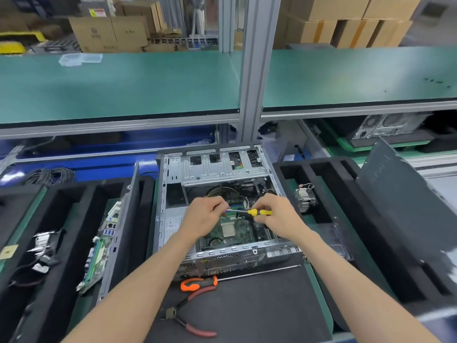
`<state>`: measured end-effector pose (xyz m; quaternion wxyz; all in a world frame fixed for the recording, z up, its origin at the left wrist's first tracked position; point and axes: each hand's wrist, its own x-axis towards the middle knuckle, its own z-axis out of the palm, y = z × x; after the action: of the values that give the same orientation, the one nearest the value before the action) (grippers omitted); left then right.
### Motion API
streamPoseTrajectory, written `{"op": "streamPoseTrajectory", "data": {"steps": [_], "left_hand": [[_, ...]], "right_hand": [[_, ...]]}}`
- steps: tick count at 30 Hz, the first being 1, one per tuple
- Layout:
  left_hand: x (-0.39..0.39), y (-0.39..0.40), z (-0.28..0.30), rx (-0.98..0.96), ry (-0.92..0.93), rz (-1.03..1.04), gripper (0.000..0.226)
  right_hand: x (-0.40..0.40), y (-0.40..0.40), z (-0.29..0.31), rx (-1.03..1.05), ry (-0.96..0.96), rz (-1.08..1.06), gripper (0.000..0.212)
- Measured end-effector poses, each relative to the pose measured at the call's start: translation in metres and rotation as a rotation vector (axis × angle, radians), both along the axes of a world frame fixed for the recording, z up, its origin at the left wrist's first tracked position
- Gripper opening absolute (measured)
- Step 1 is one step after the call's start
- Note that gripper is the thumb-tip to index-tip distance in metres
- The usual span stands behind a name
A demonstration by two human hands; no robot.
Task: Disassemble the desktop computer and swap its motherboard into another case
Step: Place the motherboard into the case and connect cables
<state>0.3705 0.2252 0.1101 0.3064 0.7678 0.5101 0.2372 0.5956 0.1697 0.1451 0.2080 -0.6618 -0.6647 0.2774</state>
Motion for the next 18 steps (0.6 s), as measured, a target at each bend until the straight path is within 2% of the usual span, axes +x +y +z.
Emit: {"op": "streamPoseTrajectory", "data": {"steps": [4,10,15,18], "left_hand": [[0.001,-0.003,0.005,-0.024,0.051,-0.017,0.031],[0.002,-0.007,0.004,0.021,0.234,-0.08,0.032],[0.004,-0.008,0.001,0.05,0.336,-0.095,0.034],[0.006,-0.009,0.0,0.059,0.371,-0.106,0.036]], "right_hand": [[-0.002,-0.017,0.006,0.03,-0.015,0.026,0.018],[-0.006,-0.052,0.003,0.18,-0.057,0.111,0.015],[-0.01,-0.095,-0.015,0.332,-0.116,0.241,0.018],[-0.014,-0.115,-0.036,0.354,-0.138,0.355,0.021]]}}
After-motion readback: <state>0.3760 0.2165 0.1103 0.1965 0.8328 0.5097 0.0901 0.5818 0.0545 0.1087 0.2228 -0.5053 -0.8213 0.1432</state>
